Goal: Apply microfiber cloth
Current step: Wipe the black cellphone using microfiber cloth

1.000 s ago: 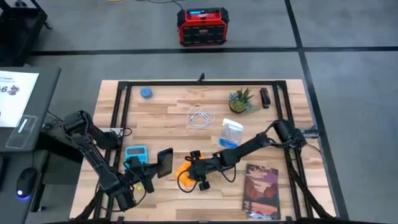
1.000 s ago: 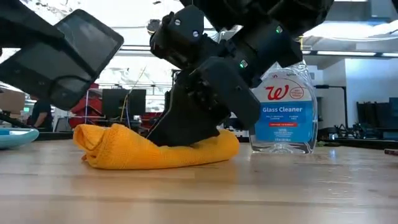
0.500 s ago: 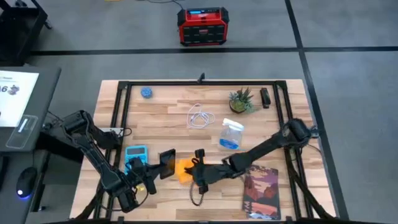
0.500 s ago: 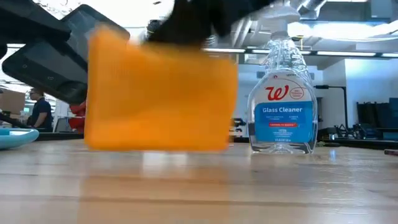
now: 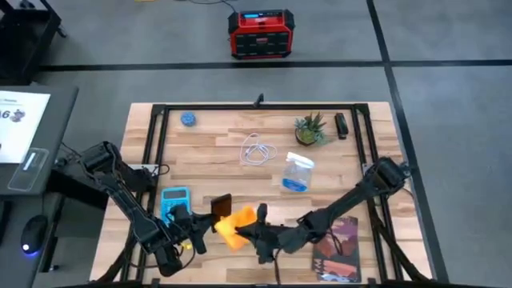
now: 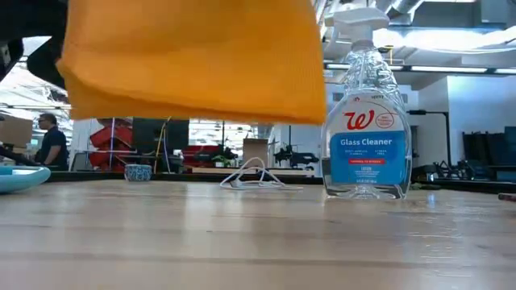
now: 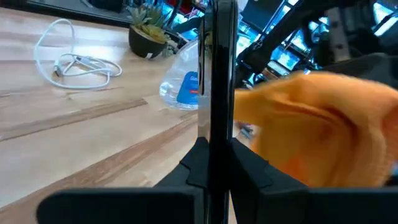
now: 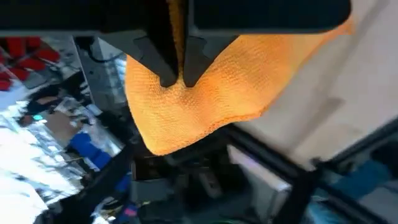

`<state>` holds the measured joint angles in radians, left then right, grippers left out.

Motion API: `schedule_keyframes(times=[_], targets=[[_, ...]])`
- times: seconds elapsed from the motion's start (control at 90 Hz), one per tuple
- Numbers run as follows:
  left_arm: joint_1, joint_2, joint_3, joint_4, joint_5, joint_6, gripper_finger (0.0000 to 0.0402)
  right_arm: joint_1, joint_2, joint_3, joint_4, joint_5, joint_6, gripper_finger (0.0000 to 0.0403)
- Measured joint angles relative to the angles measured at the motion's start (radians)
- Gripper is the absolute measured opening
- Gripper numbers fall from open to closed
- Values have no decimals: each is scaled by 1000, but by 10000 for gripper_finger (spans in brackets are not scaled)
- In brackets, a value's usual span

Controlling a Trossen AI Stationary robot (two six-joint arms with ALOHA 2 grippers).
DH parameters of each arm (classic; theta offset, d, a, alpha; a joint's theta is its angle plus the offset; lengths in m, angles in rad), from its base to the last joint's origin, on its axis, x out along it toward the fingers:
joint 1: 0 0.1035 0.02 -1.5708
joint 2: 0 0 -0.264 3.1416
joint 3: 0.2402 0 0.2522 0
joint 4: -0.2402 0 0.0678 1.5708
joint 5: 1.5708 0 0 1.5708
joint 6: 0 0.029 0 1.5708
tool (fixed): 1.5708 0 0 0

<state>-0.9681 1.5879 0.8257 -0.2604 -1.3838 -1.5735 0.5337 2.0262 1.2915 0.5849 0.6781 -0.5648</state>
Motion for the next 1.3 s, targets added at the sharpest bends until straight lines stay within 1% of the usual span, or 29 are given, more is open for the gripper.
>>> schedule_keyframes(times=[0.089, 0.256, 0.389, 0.489, 0.533, 0.611, 0.667, 0.722, 0.833, 0.889, 0.922, 1.011, 1.144, 1.2, 1.3], targets=[[8, 0, 0, 66, 0, 71, 15, -27, 47, 10, 49, 2, -23, 0], [24, 0, 0, 149, 7, 183, 15, -62, 142, 75, 39, -5, -76, 0], [27, 3, -1, 162, 36, 211, 15, -70, 199, 150, -72, -24, -92, 0], [28, 3, -2, 160, 47, 209, 15, -70, 205, 194, -188, -27, -92, 0], [28, 3, -2, 165, 40, 208, 15, -67, 203, 205, -200, -12, -91, 0], [28, 2, -2, 177, 24, 205, 15, -59, 195, 214, -186, 61, -90, 0], [27, 0, 0, 181, 17, 204, 15, -58, 186, 220, -186, 68, -65, 0], [27, -1, 0, 184, 16, 204, 15, -61, 179, 221, -195, 33, -24, 0], [26, 1, 0, 195, 51, 231, 15, -75, 175, 225, -279, -103, 34, 0], [26, 2, 0, 196, 52, 237, 15, -79, 180, 227, -320, -113, 56, 0], [27, 2, 0, 195, 50, 238, 15, -80, 181, 227, -336, -96, 64, 0], [29, 2, -1, 191, 39, 247, 15, -80, 177, 225, -341, -7, 55, 0], [28, -3, 0, 204, -1, 245, 15, -78, 124, 222, -364, 138, 44, 0], [27, -3, 0, 204, -1, 241, 15, -78, 100, 221, -368, 186, 41, 0], [23, -2, 2, 211, 27, 233, 15, -80, 61, 221, -360, 220, 41, 0]])
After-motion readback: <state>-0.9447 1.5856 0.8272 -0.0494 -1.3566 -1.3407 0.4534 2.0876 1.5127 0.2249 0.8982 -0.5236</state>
